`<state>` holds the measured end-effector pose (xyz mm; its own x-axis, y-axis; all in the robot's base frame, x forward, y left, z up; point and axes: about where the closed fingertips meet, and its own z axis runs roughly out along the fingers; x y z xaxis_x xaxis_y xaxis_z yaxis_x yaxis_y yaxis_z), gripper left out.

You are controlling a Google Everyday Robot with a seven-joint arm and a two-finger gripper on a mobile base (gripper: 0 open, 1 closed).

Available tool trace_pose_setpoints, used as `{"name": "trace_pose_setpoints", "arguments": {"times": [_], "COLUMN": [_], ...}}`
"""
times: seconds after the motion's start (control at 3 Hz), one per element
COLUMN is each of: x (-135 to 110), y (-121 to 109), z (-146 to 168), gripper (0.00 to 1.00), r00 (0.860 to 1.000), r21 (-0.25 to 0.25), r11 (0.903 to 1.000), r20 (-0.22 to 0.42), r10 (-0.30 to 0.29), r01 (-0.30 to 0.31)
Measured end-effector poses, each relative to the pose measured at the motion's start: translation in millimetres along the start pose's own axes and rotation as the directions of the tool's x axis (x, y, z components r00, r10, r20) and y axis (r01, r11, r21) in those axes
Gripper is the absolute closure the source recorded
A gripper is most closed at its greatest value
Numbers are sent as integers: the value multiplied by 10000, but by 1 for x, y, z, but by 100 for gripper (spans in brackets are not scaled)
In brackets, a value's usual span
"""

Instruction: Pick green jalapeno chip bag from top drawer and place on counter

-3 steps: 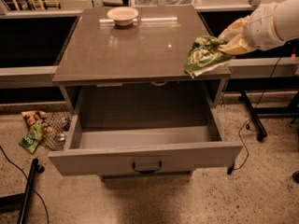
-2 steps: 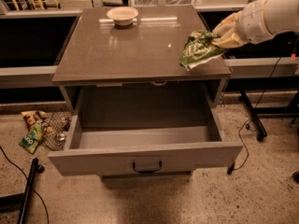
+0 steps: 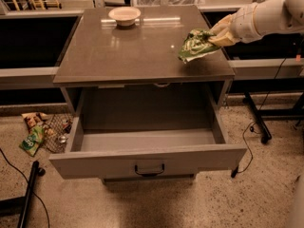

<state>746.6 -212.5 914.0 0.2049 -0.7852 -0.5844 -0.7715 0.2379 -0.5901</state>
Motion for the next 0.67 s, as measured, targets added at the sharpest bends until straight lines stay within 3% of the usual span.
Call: {"name": "trace_pose_setpoints", "arguments": {"times": [0.67], "x": [26], "y": [-10], "z": [36], "gripper": [38], "r00": [9967], "r21": [147], "r11": [9966], "r20": [63], "r10": [806], "r01": [-807]}}
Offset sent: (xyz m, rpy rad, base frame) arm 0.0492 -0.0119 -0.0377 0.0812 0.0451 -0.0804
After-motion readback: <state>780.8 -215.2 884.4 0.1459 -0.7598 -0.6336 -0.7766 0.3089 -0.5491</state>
